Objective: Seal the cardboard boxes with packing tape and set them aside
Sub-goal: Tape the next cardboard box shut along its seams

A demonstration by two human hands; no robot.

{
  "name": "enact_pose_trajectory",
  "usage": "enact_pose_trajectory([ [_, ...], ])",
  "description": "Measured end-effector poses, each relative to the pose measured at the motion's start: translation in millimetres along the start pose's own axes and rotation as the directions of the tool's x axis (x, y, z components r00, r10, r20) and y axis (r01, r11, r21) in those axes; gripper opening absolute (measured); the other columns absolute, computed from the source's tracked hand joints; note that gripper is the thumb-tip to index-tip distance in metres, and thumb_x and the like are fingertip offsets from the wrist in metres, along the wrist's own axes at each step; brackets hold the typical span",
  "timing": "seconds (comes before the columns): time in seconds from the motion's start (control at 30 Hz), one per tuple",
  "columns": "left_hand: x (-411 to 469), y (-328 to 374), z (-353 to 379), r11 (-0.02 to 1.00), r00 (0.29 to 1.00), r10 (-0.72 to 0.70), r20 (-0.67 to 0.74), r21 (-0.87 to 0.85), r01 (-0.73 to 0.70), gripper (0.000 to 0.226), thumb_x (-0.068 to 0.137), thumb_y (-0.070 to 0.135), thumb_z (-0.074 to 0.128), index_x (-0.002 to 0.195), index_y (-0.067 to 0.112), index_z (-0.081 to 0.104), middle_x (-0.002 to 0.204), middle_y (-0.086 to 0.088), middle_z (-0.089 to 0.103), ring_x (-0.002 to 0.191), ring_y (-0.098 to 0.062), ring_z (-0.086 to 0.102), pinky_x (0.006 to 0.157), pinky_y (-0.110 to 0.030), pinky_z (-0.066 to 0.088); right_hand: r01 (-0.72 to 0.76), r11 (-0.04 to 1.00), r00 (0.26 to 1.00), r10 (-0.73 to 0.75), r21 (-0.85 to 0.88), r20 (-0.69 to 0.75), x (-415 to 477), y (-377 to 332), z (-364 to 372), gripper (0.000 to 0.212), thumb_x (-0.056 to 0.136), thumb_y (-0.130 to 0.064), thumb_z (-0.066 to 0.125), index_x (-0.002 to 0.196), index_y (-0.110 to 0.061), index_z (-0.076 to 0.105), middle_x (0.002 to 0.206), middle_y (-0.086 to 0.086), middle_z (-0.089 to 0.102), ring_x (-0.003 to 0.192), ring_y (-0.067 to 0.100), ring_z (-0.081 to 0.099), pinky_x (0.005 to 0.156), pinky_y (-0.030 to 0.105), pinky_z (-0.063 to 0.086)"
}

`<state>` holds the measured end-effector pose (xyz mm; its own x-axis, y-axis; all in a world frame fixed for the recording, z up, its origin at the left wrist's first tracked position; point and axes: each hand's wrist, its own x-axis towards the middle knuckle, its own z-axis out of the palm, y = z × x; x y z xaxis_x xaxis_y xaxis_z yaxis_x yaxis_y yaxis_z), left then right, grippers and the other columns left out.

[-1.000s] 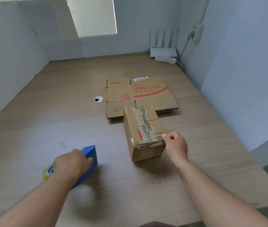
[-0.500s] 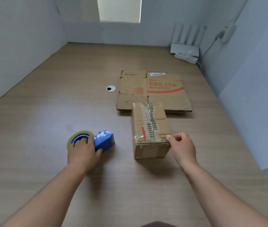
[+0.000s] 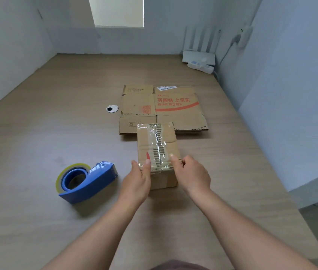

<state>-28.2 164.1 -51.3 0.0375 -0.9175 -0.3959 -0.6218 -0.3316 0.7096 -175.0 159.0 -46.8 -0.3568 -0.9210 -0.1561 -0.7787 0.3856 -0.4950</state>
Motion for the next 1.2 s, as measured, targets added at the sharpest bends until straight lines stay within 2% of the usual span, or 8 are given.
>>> enact_pose_trajectory([
  [0.13, 16, 12, 5, 0.944, 0.992, -0.067, -0.110, 0.314, 0.099, 0.080, 0.095, 0.063, 0.019, 0.147, 0.003, 0.020, 0.131, -0.018, 0.056, 0.119, -0.035, 0.053, 0.091, -0.041, 0.045, -0.022, 0.994, 1.000, 0.021, -0.107, -0.008, 0, -12, 10, 0.073, 0.081, -0.072, 0.048, 0.117, -0.008, 0.046, 0.121, 0.012, 0.056, 0.113, 0.031, 0.055, 0.084, 0.036, 0.043],
  [0.3, 19, -4, 0, 0.957, 0.989, 0.051, -0.139, 0.289, -0.009, 0.061, 0.099, 0.053, 0.009, 0.139, 0.018, 0.038, 0.122, -0.014, 0.062, 0.111, -0.036, 0.056, 0.094, -0.044, 0.045, 0.032, 0.988, 0.999, -0.031, 0.152, -0.012, 7, 10, 7, 0.037, 0.096, -0.047, 0.046, 0.073, -0.018, 0.043, 0.084, 0.007, 0.058, 0.085, 0.029, 0.054, 0.066, 0.033, 0.033],
  [0.37, 16, -5, -7, 0.962, 0.992, 0.087, -0.092, 0.265, -0.060, 0.059, 0.100, 0.051, 0.010, 0.152, 0.024, 0.014, 0.127, -0.014, 0.060, 0.113, -0.035, 0.056, 0.094, -0.041, 0.045, 0.084, 0.979, 0.996, -0.090, 0.184, 0.021, 14, 20, -1, 0.037, 0.098, -0.039, 0.045, 0.070, -0.016, 0.047, 0.078, 0.009, 0.059, 0.081, 0.030, 0.055, 0.065, 0.033, 0.036],
  [0.47, 8, 1, -18, 0.913, 0.979, 0.193, 0.068, 0.353, -0.204, 0.074, 0.094, 0.062, 0.018, 0.149, 0.030, -0.020, 0.125, -0.011, 0.062, 0.103, -0.029, 0.062, 0.081, -0.035, 0.047, 0.144, 0.959, 0.962, -0.194, 0.245, 0.191, 20, 24, -16, 0.043, 0.088, -0.053, 0.056, 0.109, -0.016, 0.061, 0.098, 0.010, 0.069, 0.093, 0.032, 0.064, 0.082, 0.041, 0.051],
  [0.57, 10, 6, -24, 0.736, 0.957, 0.229, 0.179, 0.612, -0.290, 0.091, 0.082, 0.075, 0.019, 0.147, 0.030, -0.026, 0.118, -0.010, 0.064, 0.094, -0.025, 0.064, 0.075, -0.034, 0.051, 0.321, 0.944, 0.915, -0.291, -0.070, 0.280, 21, 15, -23, 0.088, 0.068, -0.076, 0.061, 0.132, -0.020, 0.040, 0.117, 0.006, 0.064, 0.105, 0.028, 0.060, 0.086, 0.037, 0.049],
  [0.77, 21, 0, -20, 0.540, 0.933, 0.316, 0.175, 0.775, -0.328, 0.087, 0.088, 0.069, 0.016, 0.148, 0.020, -0.023, 0.106, -0.008, 0.067, 0.086, -0.023, 0.065, 0.066, -0.031, 0.044, 0.594, 0.739, 0.797, -0.489, -0.317, 0.354, 26, 22, -22, 0.084, 0.091, -0.056, 0.048, 0.152, -0.014, 0.010, 0.135, 0.014, 0.054, 0.116, 0.034, 0.054, 0.089, 0.039, 0.044],
  [0.93, 24, -4, -31, 0.539, 0.908, 0.300, 0.291, 0.733, -0.414, 0.075, 0.099, 0.054, 0.026, 0.147, 0.028, -0.025, 0.111, -0.012, 0.065, 0.095, -0.027, 0.063, 0.078, -0.031, 0.045, 0.718, 0.664, 0.689, -0.636, -0.207, 0.348, 32, 46, -12, 0.066, 0.099, -0.031, 0.048, 0.152, -0.012, 0.014, 0.134, 0.013, 0.053, 0.116, 0.032, 0.053, 0.094, 0.041, 0.044],
  [1.2, 23, -8, -44, 0.738, 0.895, 0.255, 0.367, 0.524, -0.425, 0.072, 0.101, 0.045, 0.034, 0.144, 0.042, -0.023, 0.117, -0.013, 0.063, 0.080, -0.016, 0.053, 0.085, -0.026, 0.044, 0.227, 0.886, 0.943, -0.304, 0.405, 0.138, 22, 63, 8, 0.074, 0.083, -0.029, 0.072, 0.146, -0.031, 0.033, 0.105, 0.007, 0.061, 0.104, 0.018, 0.053, 0.085, 0.016, 0.033],
])
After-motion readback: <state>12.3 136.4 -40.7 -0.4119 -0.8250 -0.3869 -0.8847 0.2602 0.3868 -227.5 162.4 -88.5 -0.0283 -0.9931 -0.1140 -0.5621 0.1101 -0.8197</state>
